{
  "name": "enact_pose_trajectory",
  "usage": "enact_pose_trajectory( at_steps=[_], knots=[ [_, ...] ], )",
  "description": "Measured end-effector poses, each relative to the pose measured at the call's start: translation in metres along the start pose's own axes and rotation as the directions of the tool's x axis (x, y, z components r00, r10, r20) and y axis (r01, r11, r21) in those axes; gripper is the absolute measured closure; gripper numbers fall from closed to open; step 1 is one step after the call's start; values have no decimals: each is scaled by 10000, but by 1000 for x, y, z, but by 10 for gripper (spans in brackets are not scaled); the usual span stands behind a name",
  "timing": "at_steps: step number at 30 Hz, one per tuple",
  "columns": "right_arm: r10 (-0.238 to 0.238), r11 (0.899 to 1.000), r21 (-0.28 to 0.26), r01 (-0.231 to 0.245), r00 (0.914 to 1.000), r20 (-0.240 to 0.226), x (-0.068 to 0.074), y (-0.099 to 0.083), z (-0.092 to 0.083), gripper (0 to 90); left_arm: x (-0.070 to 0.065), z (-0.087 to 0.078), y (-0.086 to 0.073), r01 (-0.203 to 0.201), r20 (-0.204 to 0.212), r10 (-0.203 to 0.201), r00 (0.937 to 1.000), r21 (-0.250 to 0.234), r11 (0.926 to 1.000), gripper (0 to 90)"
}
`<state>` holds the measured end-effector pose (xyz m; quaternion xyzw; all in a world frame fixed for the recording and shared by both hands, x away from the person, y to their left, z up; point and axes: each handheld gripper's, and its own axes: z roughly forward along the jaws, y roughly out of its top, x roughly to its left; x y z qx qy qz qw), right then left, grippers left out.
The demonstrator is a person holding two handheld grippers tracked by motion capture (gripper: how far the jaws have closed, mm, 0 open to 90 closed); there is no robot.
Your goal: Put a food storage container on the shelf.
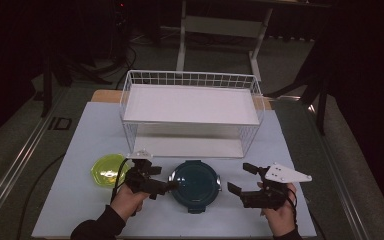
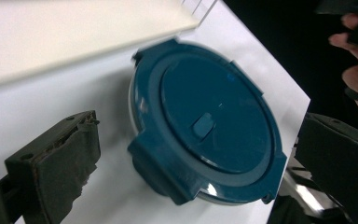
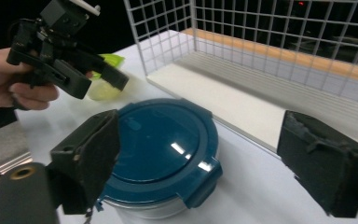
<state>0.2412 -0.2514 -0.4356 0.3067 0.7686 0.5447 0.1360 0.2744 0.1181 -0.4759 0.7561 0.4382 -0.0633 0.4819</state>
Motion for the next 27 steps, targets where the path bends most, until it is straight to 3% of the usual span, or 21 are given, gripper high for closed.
enact_pose_trajectory(
  at_steps=[2,3,5,8,10,15,17,18,19,21,27],
  knots=[
    [-1,10000,-3,1,9999,163,1,0,1,111,2,1,-1,190,27,-191,9998,83,9998,0],
    [-8,10000,94,6,9997,252,2,-1,2,104,4,2,-1,586,11,-586,9983,214,9981,0],
    [-50,9999,125,46,9993,359,3,-2,4,103,8,2,-2,935,23,-937,9956,396,9948,0],
    [-32,9996,270,22,9994,356,5,-4,7,103,14,3,-3,1798,54,-1805,9836,651,9815,22],
    [-47,9995,304,36,9992,389,6,-5,8,104,18,4,-4,2119,101,-2135,9769,844,9736,61],
    [12,9995,299,-23,9994,358,6,-5,10,106,24,8,-7,2599,223,-2635,9644,1036,9601,176],
    [51,9995,297,-61,9995,327,6,-5,9,106,26,10,-9,2925,301,-2977,9542,1157,9492,237],
    [51,9995,297,-61,9995,327,6,-5,9,106,26,10,-9,2925,301,-2977,9542,1157,9492,261],
    [87,9995,289,-97,9993,367,5,-5,9,111,29,12,-10,3214,342,-3277,9442,1234,9389,283],
    [86,9995,293,-96,9993,359,5,-6,9,123,30,14,-11,3338,152,-3388,9407,1355,9328,323],
    [54,9994,337,-65,9994,339,6,-6,11,123,31,19,-14,3820,192,-3895,9208,1570,9107,427]
  ],
)
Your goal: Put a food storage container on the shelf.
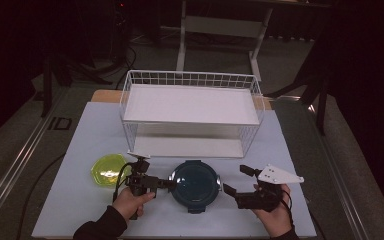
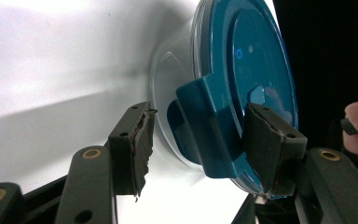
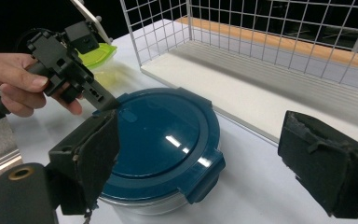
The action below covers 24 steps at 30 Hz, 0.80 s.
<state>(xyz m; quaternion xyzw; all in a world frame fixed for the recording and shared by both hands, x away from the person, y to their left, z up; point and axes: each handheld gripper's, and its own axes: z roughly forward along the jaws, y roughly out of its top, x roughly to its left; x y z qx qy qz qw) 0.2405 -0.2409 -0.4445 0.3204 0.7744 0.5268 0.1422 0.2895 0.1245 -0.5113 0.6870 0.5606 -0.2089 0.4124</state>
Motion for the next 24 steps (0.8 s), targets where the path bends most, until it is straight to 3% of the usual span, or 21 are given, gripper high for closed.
enact_pose_trajectory(
  at_steps=[6,8,9,10,14,16,24],
  knots=[
    [-16,10000,48,16,10000,6,1,0,0,125,3,1,1,543,477,-552,9973,213,9983,492],
    [33,10000,61,-33,10000,-8,0,0,0,126,7,2,0,966,792,-980,9920,212,9951,497],
    [33,10000,61,-33,10000,-8,0,0,0,126,7,2,0,966,792,-980,9920,212,9951,500],
    [9,10000,72,-9,10000,21,1,-1,0,129,10,3,0,1142,1024,-1163,9879,256,9931,506],
    [7,9999,107,-7,10000,1,2,-1,0,129,15,4,-1,1041,1405,-1070,9843,274,9942,515],
    [12,9999,109,-12,10000,17,2,-2,1,130,13,4,-2,924,1229,-944,9879,216,9955,516],
    [343,9988,350,-341,9994,-28,-3,-6,4,139,8,3,-2,684,1055,-694,9920,124,9976,518]
  ],
)
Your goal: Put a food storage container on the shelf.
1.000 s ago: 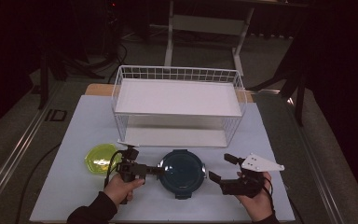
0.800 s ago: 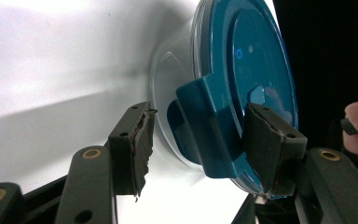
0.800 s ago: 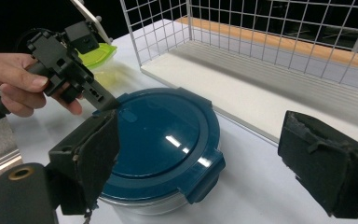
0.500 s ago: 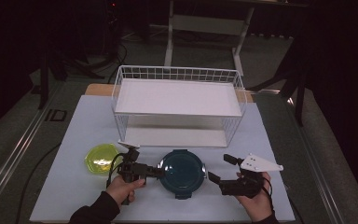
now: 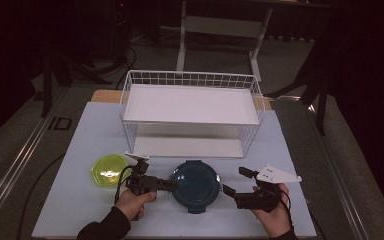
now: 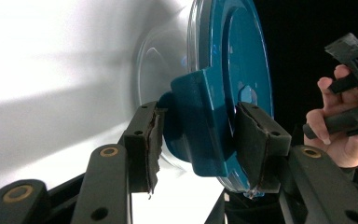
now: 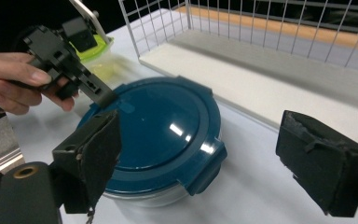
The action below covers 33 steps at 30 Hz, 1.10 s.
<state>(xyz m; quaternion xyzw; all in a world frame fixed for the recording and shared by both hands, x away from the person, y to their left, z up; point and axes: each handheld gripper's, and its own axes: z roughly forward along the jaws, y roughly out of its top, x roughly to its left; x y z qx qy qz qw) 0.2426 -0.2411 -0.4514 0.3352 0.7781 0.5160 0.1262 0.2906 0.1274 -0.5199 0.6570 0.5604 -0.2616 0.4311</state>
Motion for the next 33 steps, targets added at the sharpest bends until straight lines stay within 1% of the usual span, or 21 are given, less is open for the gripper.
enact_pose_trajectory(
  at_steps=[2,3,5,7,8,9,12,13,14,15,17,18,19,23,25,26,27,29,31,32,33],
  knots=[
    [121,9998,136,-121,9999,29,-2,-2,2,146,-2,-1,1,-81,47,81,10000,52,10000,533],
    [286,9994,221,-284,9996,-71,-3,-3,3,153,-4,-1,1,-188,9,187,9998,49,9998,539],
    [593,9975,402,-590,9982,-80,-7,-5,5,158,-8,-1,1,-323,-92,323,9994,95,9994,546],
    [1229,9907,622,-1213,9921,-233,-13,-9,9,173,-9,-2,0,-387,-121,388,9992,98,9992,548],
    [1634,9839,787,-1604,9860,-321,-17,-11,11,190,-10,-2,0,-585,-133,587,9982,136,9982,549],
    [1884,9788,900,-1842,9812,-407,-20,-13,13,207,-11,-2,-1,-612,-100,613,9981,96,9981,551],
    [2910,9503,1354,-2803,9544,-667,-28,-20,17,245,-13,-3,-4,-923,-135,924,9956,81,9957,554],
    [3159,9412,1484,-3035,9463,-682,-30,-21,18,261,-14,-4,-5,-1094,-164,1094,9939,62,9940,555],
    [3387,9324,1607,-3236,9377,-771,-32,-22,20,299,-15,-4,-5,-1250,-178,1251,9920,68,9921,555],
    [3577,9246,1729,-3393,9296,-885,-33,-23,21,314,-16,-4,-6,-1331,-204,1333,9909,105,9910,556],
    [3826,9123,1989,-3580,9182,-1026,-33,-23,24,342,-18,-4,-7,-1586,-250,1589,9870,133,9872,558],
    [3949,9060,2128,-3660,9117,-1134,-33,-23,26,362,-19,-5,-7,-1637,-256,1640,9861,151,9864,559],
    [4039,9002,2258,-3725,9078,-1129,-33,-23,28,364,-19,-5,-7,-1704,-256,1707,9850,137,9853,560],
    [4536,8711,2698,-4104,8829,-1216,-35,-27,35,406,-20,-5,-9,-1909,-225,1912,9813,165,9815,564],
    [4708,8593,2875,-4231,8740,-1208,-36,-29,37,416,-21,-6,-10,-1994,-215,1997,9796,156,9798,567],
    [4867,8505,2959,-4348,8640,-1293,-37,-30,37,418,-21,-6,-10,-2017,-242,2021,9791,167,9793,568],
    [4959,8455,3003,-4415,8578,-1350,-37,-30,37,420,-22,-6,-11,-1994,-248,1997,9795,151,9798,568],
    [5082,8367,3162,-4472,8492,-1438,-38,-31,38,436,-22,-5,-11,-2033,-236,2036,9788,140,9790,569],
    [5218,8273,3307,-4541,8393,-1527,-37,-32,40,460,-22,-5,-11,-1964,-237,1966,9802,100,9805,569],
    [5347,8205,3340,-4639,8295,-1613,-38,-33,40,491,-22,-5,-11,-1970,-216,1972,9801,121,9803,568],
    [5450,8164,3369,-4690,8186,-1810,-39,-34,40,523,-22,-5,-11,-1970,-216,1972,9801,121,9803,568]
  ],
)
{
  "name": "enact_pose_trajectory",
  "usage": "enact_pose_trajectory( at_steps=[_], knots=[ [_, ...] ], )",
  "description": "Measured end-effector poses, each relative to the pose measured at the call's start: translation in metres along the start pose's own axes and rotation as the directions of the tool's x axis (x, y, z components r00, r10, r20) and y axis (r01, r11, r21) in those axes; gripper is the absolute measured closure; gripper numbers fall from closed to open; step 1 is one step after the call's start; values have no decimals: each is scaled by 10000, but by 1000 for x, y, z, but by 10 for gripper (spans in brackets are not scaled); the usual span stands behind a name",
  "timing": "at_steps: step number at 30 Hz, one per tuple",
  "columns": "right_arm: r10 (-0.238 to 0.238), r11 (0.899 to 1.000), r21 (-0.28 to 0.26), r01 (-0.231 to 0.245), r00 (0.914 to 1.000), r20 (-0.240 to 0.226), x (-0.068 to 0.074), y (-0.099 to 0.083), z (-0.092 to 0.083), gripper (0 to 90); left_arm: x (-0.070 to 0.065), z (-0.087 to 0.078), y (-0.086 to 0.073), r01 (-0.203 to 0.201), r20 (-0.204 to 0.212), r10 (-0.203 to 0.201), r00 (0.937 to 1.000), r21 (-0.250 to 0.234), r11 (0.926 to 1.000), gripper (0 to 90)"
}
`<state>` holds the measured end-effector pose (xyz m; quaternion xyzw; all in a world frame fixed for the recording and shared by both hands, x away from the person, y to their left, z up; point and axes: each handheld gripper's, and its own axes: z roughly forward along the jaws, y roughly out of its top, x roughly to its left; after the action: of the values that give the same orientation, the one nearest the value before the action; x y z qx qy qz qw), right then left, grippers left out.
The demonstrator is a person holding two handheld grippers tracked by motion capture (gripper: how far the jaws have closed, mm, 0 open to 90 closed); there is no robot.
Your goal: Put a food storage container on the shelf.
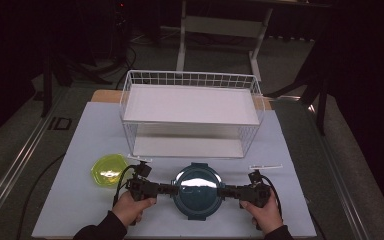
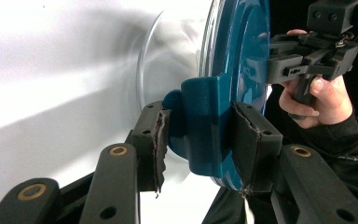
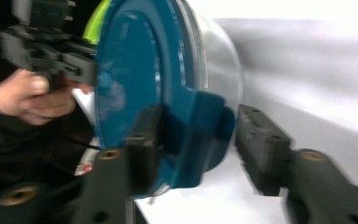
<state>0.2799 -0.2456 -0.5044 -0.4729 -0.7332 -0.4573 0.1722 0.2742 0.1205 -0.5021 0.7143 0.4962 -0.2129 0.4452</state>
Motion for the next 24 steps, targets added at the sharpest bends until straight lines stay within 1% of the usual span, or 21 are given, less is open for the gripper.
enact_pose_trajectory(
  at_steps=[2,3,4,5,6,10,14,15,19,20,24],
  knots=[
    [308,9995,-21,-308,9993,-228,-3,-1,1,528,0,0,-1,80,1,-80,10000,-9,10000,568],
    [299,9995,-38,-300,9992,-254,-2,-1,1,530,0,0,-1,110,-16,-110,9999,-36,9999,569],
    [419,9991,-91,-422,9988,-271,-2,-2,1,532,0,0,-1,110,-16,-110,9999,-36,9999,568],
    [542,9984,-161,-548,9979,-349,-3,-3,2,536,0,0,-2,236,-111,-237,9997,-80,9997,566],
    [553,9982,-187,-561,9976,-413,-3,-3,2,538,-1,1,-2,289,-238,-292,9993,-108,9995,563],
    [525,9982,-263,-533,9983,-271,1,-6,1,543,-4,0,-6,420,-292,-429,9987,-306,9987,565],
    [735,9966,-377,-740,9972,-143,5,-7,-1,550,-7,0,-9,420,-417,-439,9982,-455,9981,567],
    [800,9960,-379,-806,9967,-152,5,-6,-1,551,-10,-1,-10,368,-520,-393,9979,-482,9982,567],
    [806,9962,-321,-806,9967,-5,8,-6,-2,551,-12,-1,-11,384,-513,-405,9979,-420,9984,567],
    [810,9962,-314,-809,9967,9,8,-5,-3,551,-13,-1,-11,448,-468,-467,9978,-415,9981,568],
    [798,9958,-444,-797,9968,17,11,-4,-7,552,-18,-3,-9,318,-450,-343,9984,-540,9980,568]
  ],
)
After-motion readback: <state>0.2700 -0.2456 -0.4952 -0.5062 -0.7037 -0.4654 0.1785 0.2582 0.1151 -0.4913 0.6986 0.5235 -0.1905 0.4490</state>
